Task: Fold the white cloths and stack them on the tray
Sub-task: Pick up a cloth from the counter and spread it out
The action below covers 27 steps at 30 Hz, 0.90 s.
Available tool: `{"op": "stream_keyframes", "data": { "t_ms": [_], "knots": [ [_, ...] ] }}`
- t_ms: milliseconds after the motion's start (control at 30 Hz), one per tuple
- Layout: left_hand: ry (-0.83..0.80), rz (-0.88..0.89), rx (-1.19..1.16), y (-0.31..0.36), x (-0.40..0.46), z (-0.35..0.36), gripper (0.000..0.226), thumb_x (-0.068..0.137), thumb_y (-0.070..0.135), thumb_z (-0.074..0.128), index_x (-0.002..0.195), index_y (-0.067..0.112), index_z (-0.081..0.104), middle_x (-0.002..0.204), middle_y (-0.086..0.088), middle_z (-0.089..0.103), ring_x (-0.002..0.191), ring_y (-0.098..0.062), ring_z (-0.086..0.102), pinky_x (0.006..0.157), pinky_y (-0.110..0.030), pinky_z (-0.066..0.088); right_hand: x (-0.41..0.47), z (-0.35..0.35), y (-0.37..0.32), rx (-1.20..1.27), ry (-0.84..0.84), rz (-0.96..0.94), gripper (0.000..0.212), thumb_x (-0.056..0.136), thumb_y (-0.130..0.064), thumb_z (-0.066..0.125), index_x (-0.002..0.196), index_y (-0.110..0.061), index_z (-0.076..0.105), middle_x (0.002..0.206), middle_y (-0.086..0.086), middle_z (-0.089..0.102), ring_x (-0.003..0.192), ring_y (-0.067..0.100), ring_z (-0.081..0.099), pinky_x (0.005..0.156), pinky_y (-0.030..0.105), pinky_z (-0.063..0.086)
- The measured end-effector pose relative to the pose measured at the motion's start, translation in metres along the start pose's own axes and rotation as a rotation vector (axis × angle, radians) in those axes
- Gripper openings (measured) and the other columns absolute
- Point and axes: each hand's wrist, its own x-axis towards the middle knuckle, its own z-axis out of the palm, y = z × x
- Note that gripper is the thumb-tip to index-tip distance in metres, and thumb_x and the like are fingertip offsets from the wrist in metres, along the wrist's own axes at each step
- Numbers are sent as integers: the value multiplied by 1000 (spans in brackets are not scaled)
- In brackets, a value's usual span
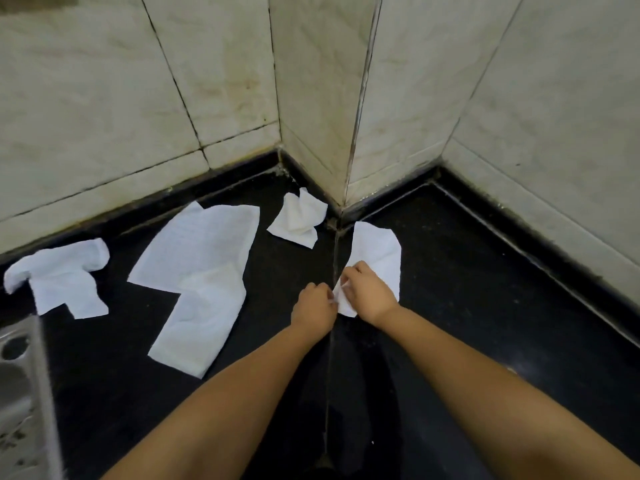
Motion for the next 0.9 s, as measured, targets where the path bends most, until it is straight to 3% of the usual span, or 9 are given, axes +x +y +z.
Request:
{"op": "stream_keyframes", "data": {
  "t_ms": [100,200,267,367,533,667,734,834,900],
  "knots": [
    [-71,101,-17,4,0,-5,31,89,27,58,114,8,59,119,-12,49,110,-28,50,95,-41,46,-12,-25,-3,159,109,44,18,94,-12,49,110,-9,57,117,6,49,92,17,53,88,29,45],
    [-102,223,-86,15,-6,-13,31,81,38,62,98,12,64,108,-14,55,105,-29,53,88,-43,48,-27,-49,-10,284,235,75,13,94,-11,50,104,-9,57,114,6,53,91,16,52,84,28,43],
    [-70,279,-168,25,-10,-21,26,81,38,60,90,15,67,100,-10,57,99,-24,55,82,-37,48,-41,-63,-14,377,327,104,9,93,-12,50,99,-9,56,105,3,56,88,18,55,77,28,46],
    [-4,345,-245,41,-15,-35,15,92,20,55,79,13,57,82,2,53,81,-15,50,71,-28,37,-63,-83,-20,506,447,132,5,93,-13,50,94,-10,54,87,4,59,73,15,52,63,24,43],
    [95,412,-364,64,-25,-61,13,96,15,46,85,11,52,73,6,50,76,-14,47,59,-10,35,-92,-112,-15,622,593,210,6,95,-15,43,90,-16,48,77,5,59,67,17,54,62,28,44],
    [52,512,-430,84,-39,-80,11,95,17,49,90,13,58,84,3,58,78,-9,52,66,-16,39,-108,-122,-13,675,589,254,27,83,3,38,73,-17,53,77,8,60,71,18,52,66,33,44],
    [18,564,-424,97,-44,-86,11,94,17,52,92,12,62,89,2,61,81,-8,54,68,-15,40,-114,-127,-15,732,586,279,30,81,3,40,66,-17,57,76,6,60,74,19,52,70,35,43],
    [-13,641,-384,120,-52,-90,11,92,16,56,90,11,66,89,3,63,83,-8,55,70,-13,41,-126,-133,-20,742,523,268,10,90,-19,52,82,-16,58,79,-1,56,76,14,50,67,28,38],
    [-41,670,-363,131,-57,-91,10,91,16,57,87,13,66,87,7,63,81,-5,56,70,-12,41,-132,-136,-16,648,403,292,18,88,-31,60,100,-19,55,87,-4,58,79,11,53,65,24,40]
  ]
}}
